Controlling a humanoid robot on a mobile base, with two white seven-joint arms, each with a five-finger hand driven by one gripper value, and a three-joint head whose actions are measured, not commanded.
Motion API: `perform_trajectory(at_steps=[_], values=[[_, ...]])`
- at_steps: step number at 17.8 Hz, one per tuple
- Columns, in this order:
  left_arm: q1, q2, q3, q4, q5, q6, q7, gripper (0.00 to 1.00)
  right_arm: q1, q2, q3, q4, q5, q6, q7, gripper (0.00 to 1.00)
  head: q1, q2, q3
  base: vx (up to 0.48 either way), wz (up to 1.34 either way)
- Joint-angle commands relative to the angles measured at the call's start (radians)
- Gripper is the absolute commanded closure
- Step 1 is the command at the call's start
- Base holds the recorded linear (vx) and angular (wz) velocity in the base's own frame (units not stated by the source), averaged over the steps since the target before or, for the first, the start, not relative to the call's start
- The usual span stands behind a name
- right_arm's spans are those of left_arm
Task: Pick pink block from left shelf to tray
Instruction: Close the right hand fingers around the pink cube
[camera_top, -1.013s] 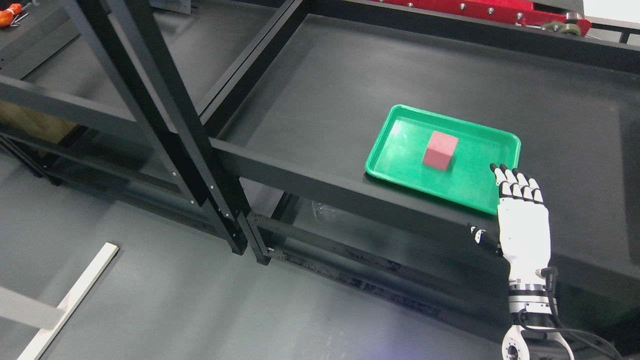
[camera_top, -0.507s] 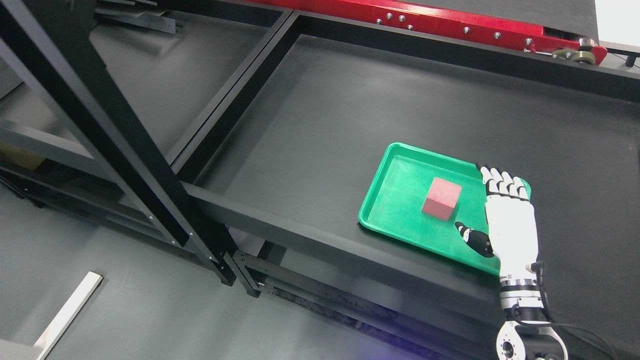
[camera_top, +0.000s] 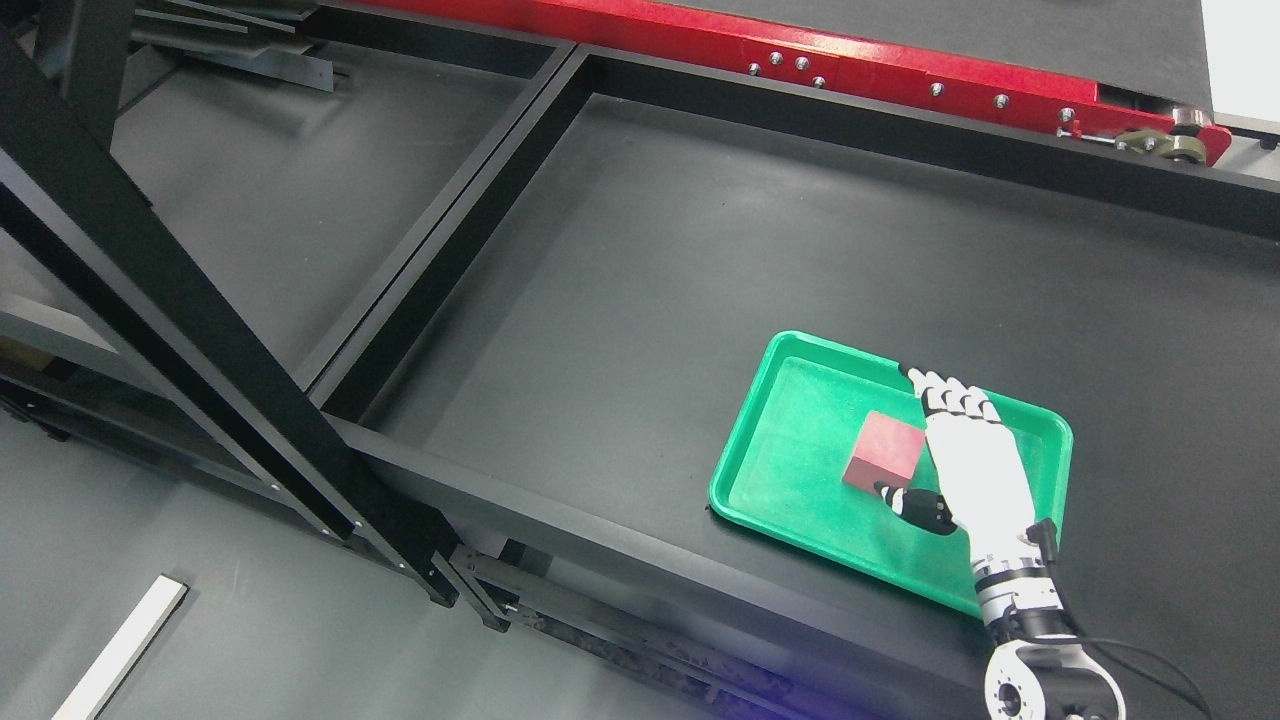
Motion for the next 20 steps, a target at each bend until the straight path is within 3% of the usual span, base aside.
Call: perform_trajectory(at_steps=[1,16,18,20], values=[[-0.011,0.017,0.0,0.0,-0.002,-0.001,0.001,0.0,0.0,0.002,0.011,0.016,-0.006,0.0,0.093,0.01,0.0,0.0,0.0,0.094,0.0],[-0.011,0.017,0.0,0.0,-0.002,-0.001,0.001,0.0,0.0,-0.001,0.011,0.072,-0.004,0.001,0.186,0.03,0.0,0.0,0.0,0.024,0.0],[-0.011,0.017,0.0,0.0,-0.002,-0.001,0.001,0.0,0.0,0.0,0.011,0.076,-0.004,0.001,0.185,0.1,0.0,0.0,0.0,0.0,0.0],[-0.012,0.017,0.0,0.0,-0.002,-0.001,0.001,0.0,0.0,-0.001,0.008,0.077,-0.003,0.003,0.17,0.26,0.0,0.0,0.0,0.0,0.0]])
